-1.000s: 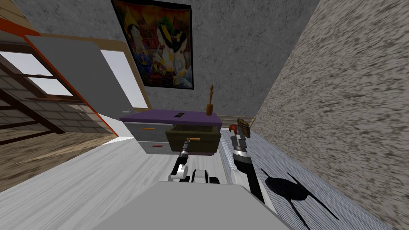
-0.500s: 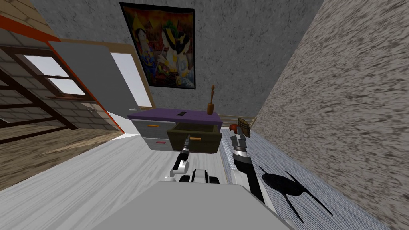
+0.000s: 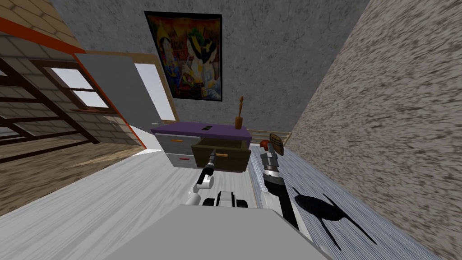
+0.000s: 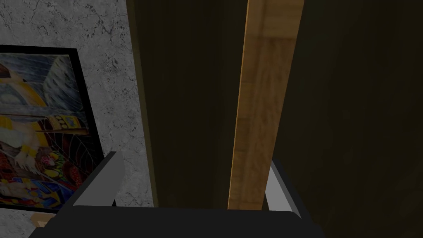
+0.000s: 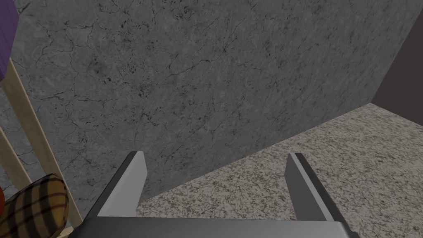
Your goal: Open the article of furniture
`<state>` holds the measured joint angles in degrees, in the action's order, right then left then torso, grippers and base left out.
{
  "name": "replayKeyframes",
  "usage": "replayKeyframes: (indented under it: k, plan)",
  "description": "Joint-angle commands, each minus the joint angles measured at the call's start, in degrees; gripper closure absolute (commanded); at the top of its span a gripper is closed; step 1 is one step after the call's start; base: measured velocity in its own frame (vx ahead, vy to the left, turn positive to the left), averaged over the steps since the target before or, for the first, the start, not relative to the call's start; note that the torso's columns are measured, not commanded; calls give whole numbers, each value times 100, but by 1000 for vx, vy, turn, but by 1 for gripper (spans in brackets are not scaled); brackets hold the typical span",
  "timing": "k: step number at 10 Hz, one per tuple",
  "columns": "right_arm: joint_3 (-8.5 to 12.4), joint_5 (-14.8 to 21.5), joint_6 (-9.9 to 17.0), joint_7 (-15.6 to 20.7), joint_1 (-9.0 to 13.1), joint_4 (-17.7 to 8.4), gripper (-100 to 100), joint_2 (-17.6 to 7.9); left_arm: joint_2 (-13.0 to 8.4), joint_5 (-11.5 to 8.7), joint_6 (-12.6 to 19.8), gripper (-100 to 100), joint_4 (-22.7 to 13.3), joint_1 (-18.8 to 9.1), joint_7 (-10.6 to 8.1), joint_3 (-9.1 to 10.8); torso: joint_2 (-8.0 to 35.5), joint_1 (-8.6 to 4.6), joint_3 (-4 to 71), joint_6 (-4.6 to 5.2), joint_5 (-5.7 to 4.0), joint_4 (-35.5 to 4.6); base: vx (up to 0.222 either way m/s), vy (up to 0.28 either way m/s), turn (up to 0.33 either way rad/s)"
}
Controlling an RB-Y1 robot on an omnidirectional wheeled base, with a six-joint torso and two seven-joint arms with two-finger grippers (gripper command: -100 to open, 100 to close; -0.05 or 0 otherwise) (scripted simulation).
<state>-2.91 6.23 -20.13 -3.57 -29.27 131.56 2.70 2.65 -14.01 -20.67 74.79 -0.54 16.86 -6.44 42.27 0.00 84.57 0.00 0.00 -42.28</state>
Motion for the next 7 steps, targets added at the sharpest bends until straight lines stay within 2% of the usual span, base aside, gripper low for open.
replayKeyframes:
  k: [1,2,7]
  plan:
    - [0,0,0,0,0,0,0,0,-20,-20,141,-100,37,-75,-9,24,6,0,-2,-5,-5,-11,-19,-3,6]
    - [0,0,0,0,0,0,0,0,-22,-22,177,0,43,-82,-11,26,6,0,-4,-3,-3,-8,0,0,0]
    - [0,0,0,0,0,0,0,0,-21,-22,181,0,33,-70,-12,24,-2,-1,2,0,0,0,0,0,0]
